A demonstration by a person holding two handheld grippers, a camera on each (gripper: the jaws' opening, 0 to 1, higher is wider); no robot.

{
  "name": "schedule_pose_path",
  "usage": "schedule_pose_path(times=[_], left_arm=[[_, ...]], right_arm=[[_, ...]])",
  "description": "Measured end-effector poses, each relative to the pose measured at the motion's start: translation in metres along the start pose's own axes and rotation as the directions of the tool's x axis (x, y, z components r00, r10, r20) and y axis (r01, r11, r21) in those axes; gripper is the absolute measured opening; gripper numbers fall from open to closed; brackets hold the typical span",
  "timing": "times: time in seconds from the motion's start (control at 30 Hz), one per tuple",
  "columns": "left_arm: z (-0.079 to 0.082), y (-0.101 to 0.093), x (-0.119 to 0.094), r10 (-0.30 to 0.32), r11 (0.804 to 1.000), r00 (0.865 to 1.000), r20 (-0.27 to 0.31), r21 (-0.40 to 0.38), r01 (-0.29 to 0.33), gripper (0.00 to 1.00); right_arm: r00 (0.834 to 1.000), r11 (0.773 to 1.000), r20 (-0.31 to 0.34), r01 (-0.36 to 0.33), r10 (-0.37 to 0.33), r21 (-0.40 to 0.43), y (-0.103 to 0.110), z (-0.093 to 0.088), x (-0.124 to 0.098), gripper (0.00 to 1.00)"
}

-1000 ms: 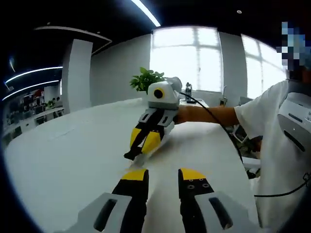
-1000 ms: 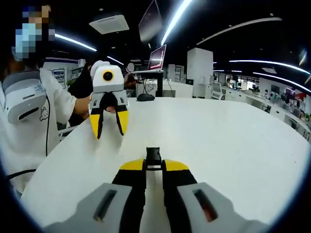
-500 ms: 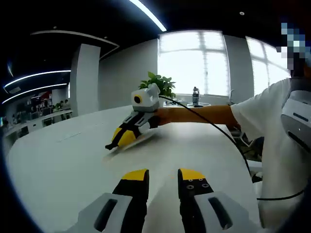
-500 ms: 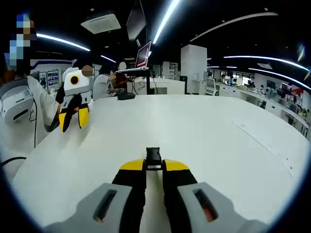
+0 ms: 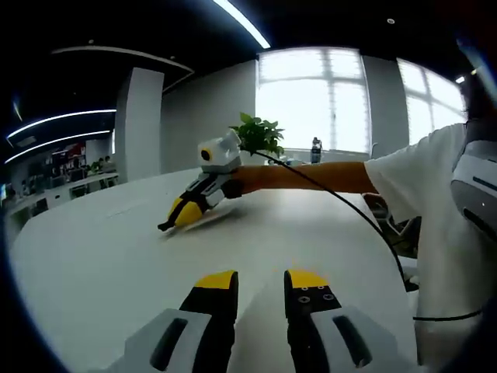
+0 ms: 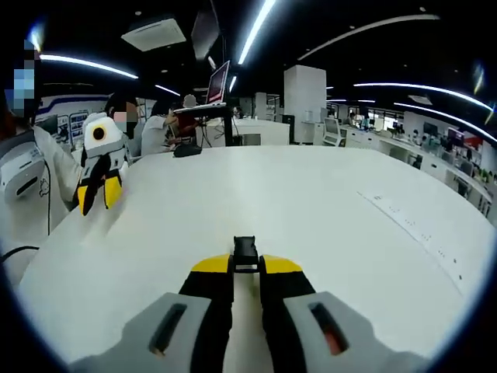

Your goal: Snap the two parts of the plastic buckle together until the buckle closes and remains connected.

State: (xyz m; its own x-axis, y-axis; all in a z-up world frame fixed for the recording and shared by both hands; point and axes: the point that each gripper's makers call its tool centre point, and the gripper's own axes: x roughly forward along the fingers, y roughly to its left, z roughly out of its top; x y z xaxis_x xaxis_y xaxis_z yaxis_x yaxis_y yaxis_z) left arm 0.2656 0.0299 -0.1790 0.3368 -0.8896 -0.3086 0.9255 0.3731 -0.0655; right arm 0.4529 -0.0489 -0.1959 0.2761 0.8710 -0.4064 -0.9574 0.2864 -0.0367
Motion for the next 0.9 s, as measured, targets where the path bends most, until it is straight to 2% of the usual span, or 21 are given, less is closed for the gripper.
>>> schedule_pose_path(times=[0.2,0.53,0.8,0.9], left_arm=[[0.006,-0.002,0.000,0.003,1.000,0.999,0.032,-0.013,-0.003,0.23],[0.004,-0.008,0.001,-0.018,1.000,1.000,0.016,0.009,0.018,0.23],[0.014,-0.005,-0.007,-0.026,1.000,0.997,0.073,-0.010,0.027,0.24],[0.020,-0.002,-0.010,-0.027,0.999,0.992,0.120,-0.034,0.031,0.24]], right_arm=[[1.000,1.000,-0.021,0.002,-0.002,0.003,-0.001,-0.009,-0.003,0.11],[1.000,1.000,-0.014,0.014,-0.015,-0.004,-0.004,-0.012,-0.009,0.12],[0.999,0.999,-0.002,0.051,-0.051,-0.019,-0.005,-0.007,-0.010,0.36],[0.998,0.998,0.019,0.064,-0.064,-0.014,0.000,0.001,-0.011,0.45]])
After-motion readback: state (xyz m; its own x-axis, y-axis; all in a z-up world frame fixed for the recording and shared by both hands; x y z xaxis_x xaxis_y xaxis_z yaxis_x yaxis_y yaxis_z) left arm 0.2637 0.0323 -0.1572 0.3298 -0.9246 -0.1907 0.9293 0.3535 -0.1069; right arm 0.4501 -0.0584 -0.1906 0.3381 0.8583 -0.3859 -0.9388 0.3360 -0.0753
